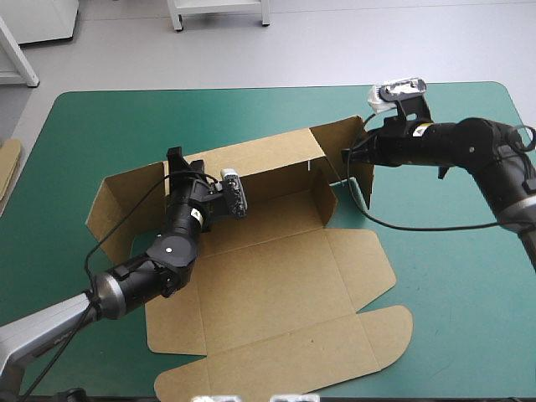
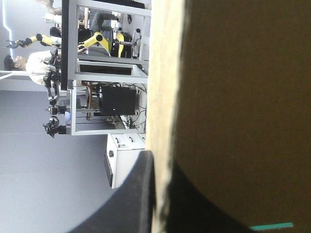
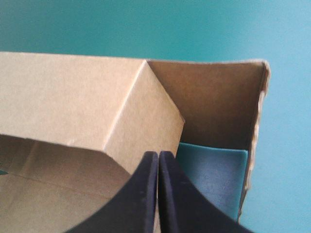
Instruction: Fold the box
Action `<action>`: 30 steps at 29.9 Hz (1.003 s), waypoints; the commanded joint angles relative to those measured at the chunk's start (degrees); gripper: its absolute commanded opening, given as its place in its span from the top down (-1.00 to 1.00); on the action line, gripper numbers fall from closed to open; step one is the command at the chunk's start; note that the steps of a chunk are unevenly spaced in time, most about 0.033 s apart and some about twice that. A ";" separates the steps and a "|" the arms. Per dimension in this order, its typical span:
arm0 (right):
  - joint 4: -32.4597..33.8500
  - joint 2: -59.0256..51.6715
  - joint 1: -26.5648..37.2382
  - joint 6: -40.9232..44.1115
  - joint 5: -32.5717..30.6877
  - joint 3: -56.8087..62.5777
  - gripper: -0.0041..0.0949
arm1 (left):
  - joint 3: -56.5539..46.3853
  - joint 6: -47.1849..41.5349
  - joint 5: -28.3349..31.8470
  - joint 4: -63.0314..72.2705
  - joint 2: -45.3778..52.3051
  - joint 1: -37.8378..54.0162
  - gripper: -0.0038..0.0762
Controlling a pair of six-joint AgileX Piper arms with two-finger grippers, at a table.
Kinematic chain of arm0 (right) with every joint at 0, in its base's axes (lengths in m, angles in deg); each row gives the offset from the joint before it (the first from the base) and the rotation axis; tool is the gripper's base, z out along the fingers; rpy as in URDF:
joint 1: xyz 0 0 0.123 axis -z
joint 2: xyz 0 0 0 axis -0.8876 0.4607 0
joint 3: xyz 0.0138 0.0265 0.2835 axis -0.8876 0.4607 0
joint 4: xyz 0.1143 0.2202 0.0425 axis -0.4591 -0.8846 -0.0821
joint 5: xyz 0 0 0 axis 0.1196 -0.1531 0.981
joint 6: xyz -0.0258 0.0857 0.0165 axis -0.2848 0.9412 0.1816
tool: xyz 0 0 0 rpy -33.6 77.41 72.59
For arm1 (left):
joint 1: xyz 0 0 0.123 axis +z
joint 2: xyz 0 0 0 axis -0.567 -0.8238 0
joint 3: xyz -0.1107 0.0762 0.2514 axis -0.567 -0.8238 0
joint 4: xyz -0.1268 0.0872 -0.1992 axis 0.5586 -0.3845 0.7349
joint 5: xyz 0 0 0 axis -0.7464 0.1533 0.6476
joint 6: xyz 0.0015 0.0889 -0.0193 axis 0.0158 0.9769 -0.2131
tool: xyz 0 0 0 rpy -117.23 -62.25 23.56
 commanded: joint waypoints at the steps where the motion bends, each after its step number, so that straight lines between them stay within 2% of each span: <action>1: -0.71 1.67 0.06 0.42 -0.26 -7.70 0.92 | 1.51 -0.28 -1.32 -0.61 1.53 -0.16 0.93; 16: 1.78 15.50 0.06 4.34 -6.27 -27.88 0.92 | 1.51 1.35 0.22 0.33 1.53 -0.26 0.92; 23: 5.23 22.91 0.16 7.01 -9.54 -38.12 0.92 | 1.51 1.35 0.22 2.00 1.53 -0.26 0.93; 30: 5.91 28.61 0.16 8.10 -10.59 -43.46 0.92 | 1.51 1.35 0.10 2.00 1.53 -0.26 0.93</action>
